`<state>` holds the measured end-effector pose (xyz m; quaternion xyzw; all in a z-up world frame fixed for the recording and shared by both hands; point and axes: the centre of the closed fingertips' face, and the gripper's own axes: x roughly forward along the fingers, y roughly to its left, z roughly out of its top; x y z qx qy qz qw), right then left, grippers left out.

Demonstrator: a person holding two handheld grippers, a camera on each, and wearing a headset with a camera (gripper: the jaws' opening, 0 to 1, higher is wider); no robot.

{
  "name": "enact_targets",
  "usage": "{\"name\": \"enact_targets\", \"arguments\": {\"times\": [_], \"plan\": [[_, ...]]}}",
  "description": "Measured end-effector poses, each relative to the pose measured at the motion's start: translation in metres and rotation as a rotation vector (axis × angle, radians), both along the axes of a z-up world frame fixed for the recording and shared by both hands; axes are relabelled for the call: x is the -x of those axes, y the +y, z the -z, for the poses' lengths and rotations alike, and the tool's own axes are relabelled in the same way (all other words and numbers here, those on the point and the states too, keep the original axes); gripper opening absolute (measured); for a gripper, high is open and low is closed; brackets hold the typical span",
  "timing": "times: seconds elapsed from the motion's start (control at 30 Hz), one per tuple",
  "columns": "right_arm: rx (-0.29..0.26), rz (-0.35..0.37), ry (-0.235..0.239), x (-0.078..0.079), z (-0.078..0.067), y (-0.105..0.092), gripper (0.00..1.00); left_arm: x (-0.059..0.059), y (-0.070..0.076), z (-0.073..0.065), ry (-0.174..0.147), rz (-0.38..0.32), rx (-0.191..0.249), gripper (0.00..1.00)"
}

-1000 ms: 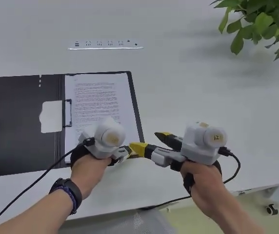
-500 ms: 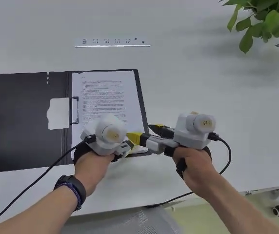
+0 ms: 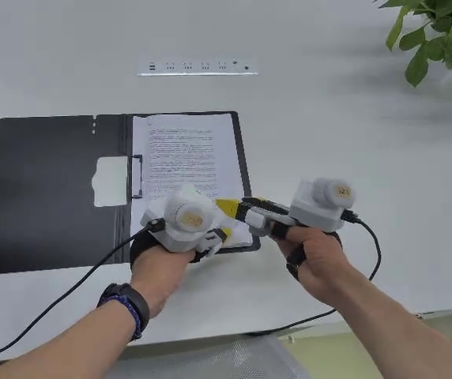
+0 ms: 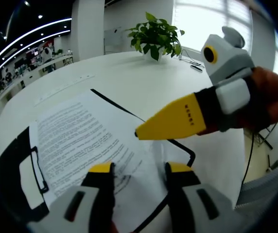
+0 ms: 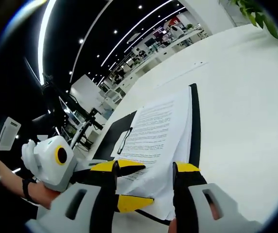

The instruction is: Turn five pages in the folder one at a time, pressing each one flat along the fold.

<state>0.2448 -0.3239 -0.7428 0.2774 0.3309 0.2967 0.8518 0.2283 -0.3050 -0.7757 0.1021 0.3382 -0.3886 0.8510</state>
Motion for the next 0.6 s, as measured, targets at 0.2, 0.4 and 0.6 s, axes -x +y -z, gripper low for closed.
{"name": "enact_targets", "arguments": {"times": [0.2,0.4,0.6], "plan": [[-0.007,0.001,0.009,0.009,0.001,0.002,0.36,0.009,0.005,-0.006,0.04,0.015,0.003,0.55],[-0.031,0.045,0.001,0.014,-0.004,-0.002,0.27,0.013,0.023,-0.019,0.03,0.002,0.006,0.58],[-0.043,0.092,0.005,0.015,-0.006,-0.005,0.17,0.02,0.041,-0.037,0.008,-0.003,0.011,0.58]]}}
